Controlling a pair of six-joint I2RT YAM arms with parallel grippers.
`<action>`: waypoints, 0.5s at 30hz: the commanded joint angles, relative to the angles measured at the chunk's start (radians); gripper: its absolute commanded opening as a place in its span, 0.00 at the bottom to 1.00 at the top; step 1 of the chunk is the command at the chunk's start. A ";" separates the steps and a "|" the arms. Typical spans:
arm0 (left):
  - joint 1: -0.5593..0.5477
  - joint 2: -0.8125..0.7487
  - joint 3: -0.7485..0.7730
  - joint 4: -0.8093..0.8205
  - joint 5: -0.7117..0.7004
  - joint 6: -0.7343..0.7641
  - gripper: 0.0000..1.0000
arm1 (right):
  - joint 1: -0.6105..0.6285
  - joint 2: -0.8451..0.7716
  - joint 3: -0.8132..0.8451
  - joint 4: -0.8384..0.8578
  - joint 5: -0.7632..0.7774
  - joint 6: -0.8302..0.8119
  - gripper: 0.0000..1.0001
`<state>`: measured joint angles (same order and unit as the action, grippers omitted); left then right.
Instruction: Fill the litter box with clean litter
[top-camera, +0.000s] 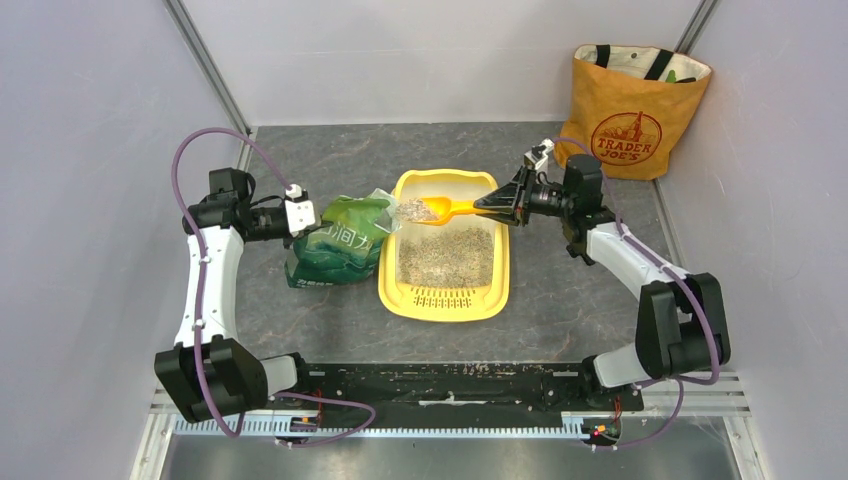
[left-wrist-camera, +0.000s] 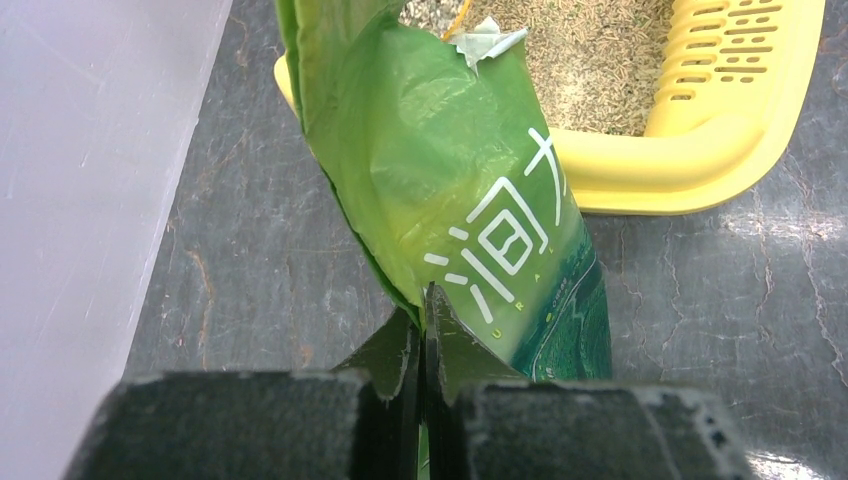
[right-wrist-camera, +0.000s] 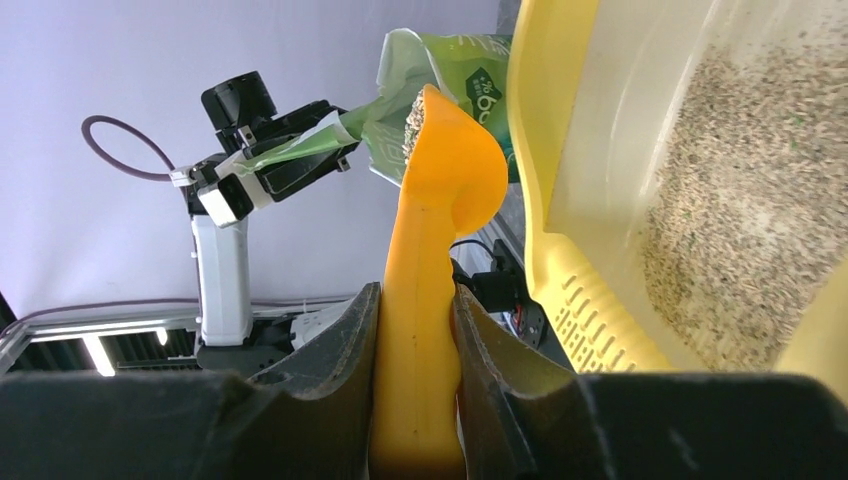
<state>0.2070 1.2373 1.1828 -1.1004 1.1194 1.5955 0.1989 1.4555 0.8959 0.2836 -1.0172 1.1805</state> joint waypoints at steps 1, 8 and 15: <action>-0.009 -0.007 0.054 0.052 0.051 0.027 0.02 | -0.046 -0.060 0.026 -0.131 -0.050 -0.120 0.00; -0.015 -0.004 0.052 0.051 0.058 0.019 0.02 | -0.049 -0.059 0.241 -0.747 0.128 -0.591 0.00; -0.018 -0.008 0.046 0.053 0.055 0.027 0.02 | 0.088 -0.020 0.472 -1.060 0.538 -0.848 0.00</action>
<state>0.2001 1.2373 1.1843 -1.1004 1.1179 1.5955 0.1978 1.4246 1.2285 -0.5640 -0.7273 0.5358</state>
